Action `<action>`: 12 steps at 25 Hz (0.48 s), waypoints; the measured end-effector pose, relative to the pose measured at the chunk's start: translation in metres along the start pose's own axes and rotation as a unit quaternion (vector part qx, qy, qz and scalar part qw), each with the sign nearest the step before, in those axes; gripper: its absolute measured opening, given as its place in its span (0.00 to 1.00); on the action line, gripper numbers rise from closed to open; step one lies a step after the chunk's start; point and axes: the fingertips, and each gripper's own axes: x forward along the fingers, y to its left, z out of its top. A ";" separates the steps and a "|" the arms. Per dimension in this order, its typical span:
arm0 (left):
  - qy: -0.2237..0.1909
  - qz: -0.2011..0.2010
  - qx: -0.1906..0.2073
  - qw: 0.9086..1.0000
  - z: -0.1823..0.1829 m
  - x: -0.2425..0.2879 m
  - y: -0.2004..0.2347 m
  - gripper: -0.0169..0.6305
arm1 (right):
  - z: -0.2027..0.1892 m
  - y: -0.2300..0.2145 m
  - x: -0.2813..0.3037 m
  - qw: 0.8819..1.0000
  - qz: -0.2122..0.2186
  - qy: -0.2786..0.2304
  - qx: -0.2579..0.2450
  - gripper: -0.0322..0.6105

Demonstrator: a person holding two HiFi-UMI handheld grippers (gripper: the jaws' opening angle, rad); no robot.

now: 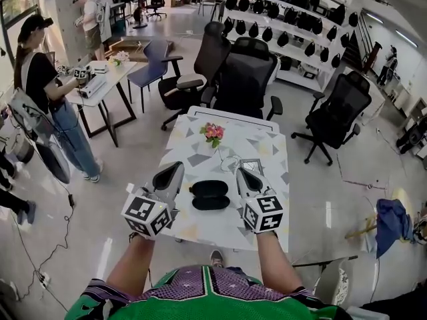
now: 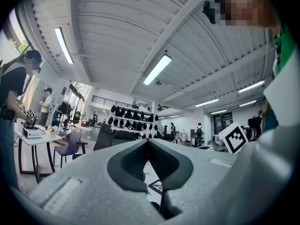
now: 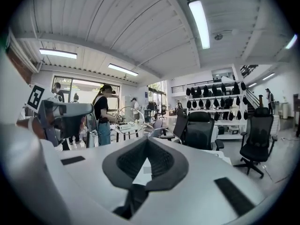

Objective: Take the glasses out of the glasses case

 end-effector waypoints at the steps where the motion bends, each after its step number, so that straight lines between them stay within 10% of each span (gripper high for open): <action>1: -0.001 -0.003 -0.001 1.000 0.001 0.002 -0.002 0.05 | 0.004 -0.001 -0.003 1.000 -0.001 -0.007 0.001 0.05; 12: -0.009 -0.009 0.000 1.000 0.009 0.007 -0.010 0.05 | 0.040 -0.007 -0.029 0.997 -0.013 -0.070 0.013 0.05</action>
